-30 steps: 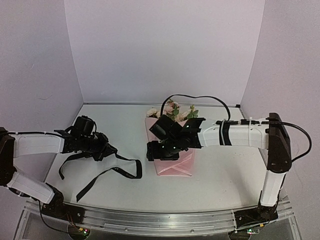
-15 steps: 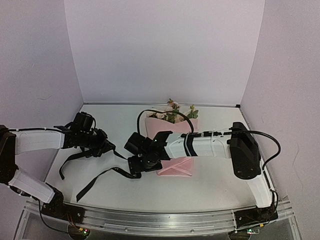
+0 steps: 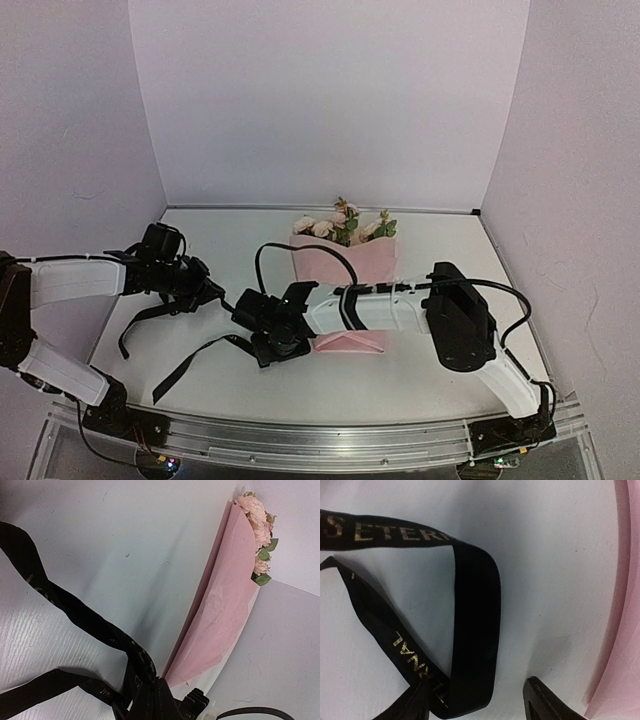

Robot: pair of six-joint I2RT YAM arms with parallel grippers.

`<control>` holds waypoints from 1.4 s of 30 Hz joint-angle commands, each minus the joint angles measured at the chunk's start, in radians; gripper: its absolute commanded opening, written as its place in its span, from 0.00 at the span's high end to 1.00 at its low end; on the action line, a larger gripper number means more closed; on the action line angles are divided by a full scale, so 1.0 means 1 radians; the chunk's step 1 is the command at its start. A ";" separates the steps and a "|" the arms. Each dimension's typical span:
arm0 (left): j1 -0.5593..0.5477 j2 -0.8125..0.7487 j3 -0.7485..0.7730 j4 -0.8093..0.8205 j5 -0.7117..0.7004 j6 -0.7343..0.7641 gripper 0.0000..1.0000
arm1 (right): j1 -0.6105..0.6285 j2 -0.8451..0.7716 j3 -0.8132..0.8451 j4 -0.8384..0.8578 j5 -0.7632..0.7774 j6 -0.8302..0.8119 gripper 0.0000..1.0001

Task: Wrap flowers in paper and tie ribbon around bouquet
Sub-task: Pass from the left arm to the right, then pick up the left side of the ribbon.

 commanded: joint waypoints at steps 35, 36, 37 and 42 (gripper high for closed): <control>-0.090 -0.007 -0.046 -0.165 -0.368 -0.025 0.42 | -0.129 -0.808 -0.709 -0.530 0.652 -0.004 1.00; -0.090 -0.028 -0.064 -0.169 -0.398 -0.040 0.42 | -0.136 -0.811 -0.709 -0.529 0.650 -0.005 1.00; -0.090 -0.046 -0.080 -0.173 -0.405 -0.062 0.41 | -0.141 -0.812 -0.709 -0.530 0.649 -0.008 1.00; -0.076 -0.061 -0.119 -0.140 -0.427 -0.108 0.37 | -0.156 -0.807 -0.700 -0.528 0.646 -0.017 1.00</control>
